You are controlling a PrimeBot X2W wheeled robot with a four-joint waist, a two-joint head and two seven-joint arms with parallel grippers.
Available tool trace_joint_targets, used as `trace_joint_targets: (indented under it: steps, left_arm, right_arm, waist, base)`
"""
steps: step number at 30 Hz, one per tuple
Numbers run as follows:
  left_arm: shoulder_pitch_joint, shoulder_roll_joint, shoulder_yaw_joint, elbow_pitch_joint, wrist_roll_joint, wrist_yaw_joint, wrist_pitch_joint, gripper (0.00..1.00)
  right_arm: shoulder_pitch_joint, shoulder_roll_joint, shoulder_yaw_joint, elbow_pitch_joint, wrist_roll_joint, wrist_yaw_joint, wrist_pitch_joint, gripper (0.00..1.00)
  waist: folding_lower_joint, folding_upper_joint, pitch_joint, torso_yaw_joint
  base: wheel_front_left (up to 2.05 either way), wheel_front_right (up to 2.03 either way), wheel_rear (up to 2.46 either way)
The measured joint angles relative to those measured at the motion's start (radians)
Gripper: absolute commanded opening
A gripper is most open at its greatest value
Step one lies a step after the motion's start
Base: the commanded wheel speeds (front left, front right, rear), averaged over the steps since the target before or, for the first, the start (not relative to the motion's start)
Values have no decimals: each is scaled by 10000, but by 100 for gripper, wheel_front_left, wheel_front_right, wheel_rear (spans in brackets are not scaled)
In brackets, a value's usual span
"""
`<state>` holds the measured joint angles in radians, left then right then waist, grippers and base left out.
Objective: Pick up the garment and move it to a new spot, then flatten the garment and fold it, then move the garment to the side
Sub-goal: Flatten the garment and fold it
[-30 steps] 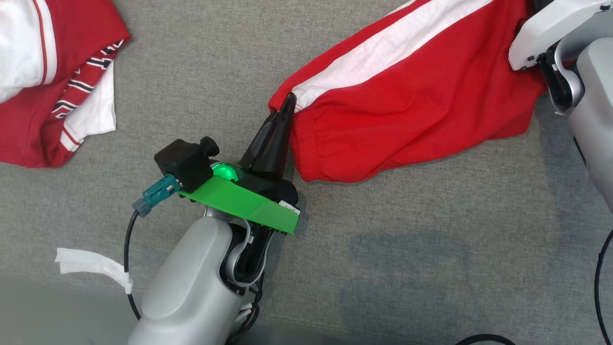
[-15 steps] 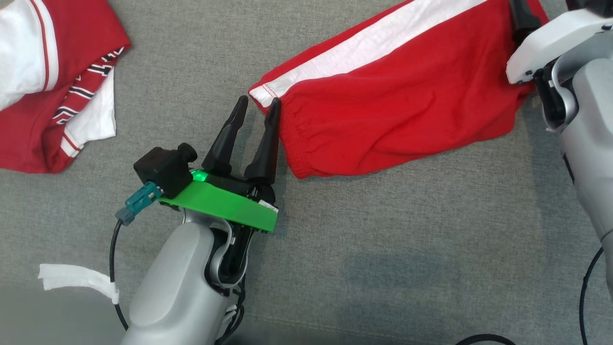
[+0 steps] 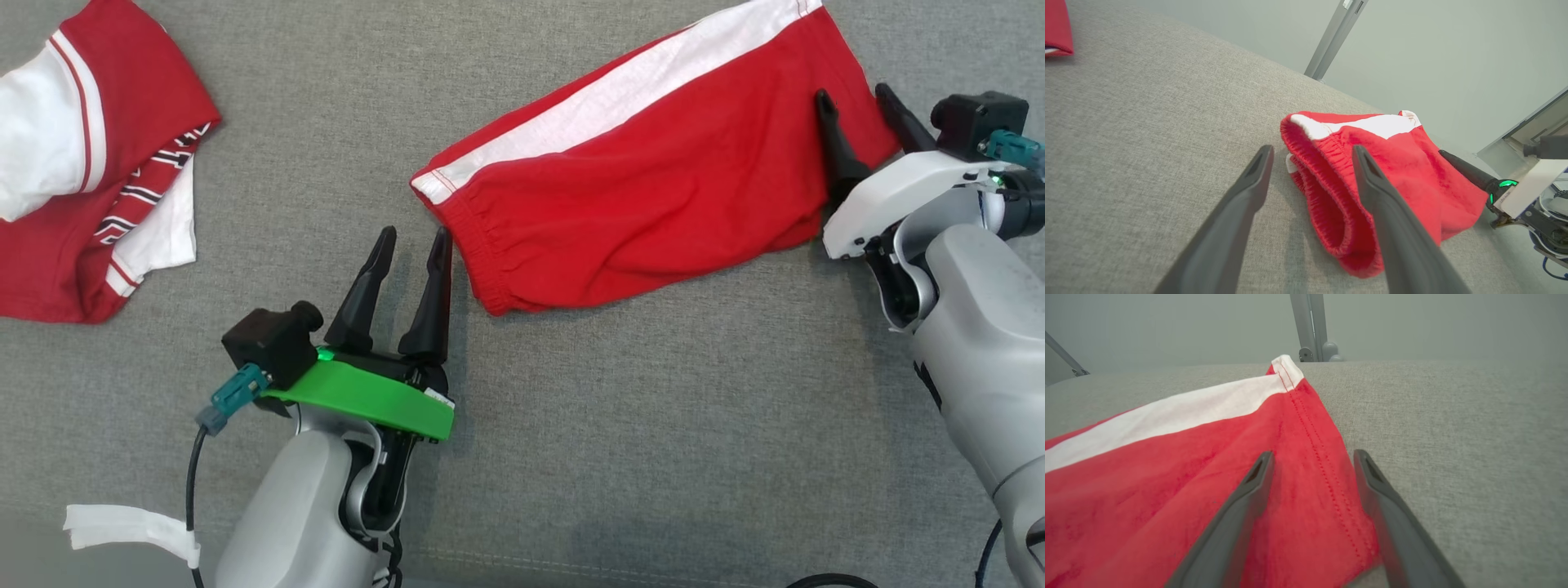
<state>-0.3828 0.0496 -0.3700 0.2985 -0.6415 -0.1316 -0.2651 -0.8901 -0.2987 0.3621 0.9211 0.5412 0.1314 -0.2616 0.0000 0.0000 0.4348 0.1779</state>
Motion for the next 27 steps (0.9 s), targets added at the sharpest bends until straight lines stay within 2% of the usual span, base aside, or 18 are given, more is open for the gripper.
trace_joint_targets:
  steps: [10, 11, 12, 13, 16, 27]
  left_arm:
    - [170, 0, -107, -36, 44, 0, 0, 100]
    - [190, 0, -111, -36, 46, 0, 0, 100]
    - [207, 0, -109, -36, 48, 0, 0, 100]
    - [207, 0, -109, -36, 48, 0, 0, 100]
    - [312, -2, -44, -36, 90, 0, 0, 100]
    - [1023, -8, 424, 82, -94, 0, 0, 100]
  right_arm:
    - [-97, 186, 393, 1262, 571, 0, 12, 98]
    - [-96, 207, 481, 1312, 625, -10, 56, 45]
    - [-95, 226, 550, 1340, 725, -12, 75, 10]
    - [-95, 226, 550, 1340, 725, -12, 75, 0]
    - [66, 370, 794, 1315, 1185, -8, 104, 0]
    - [1355, 506, 516, 719, 2642, 2, -12, 0]
  waist:
    - [0, 0, -126, 184]
    - [0, 0, -145, 191]
    - [0, 0, -166, 196]
    - [0, 0, -166, 196]
    - [0, 0, -303, 196]
    - [0, 0, -1085, -90]
  base:
    - [0, 0, 0]
    - [0, 0, 0]
    - [0, 0, 0]
    - [0, 0, 0]
    - [0, 0, 0]
    - [0, 0, 0]
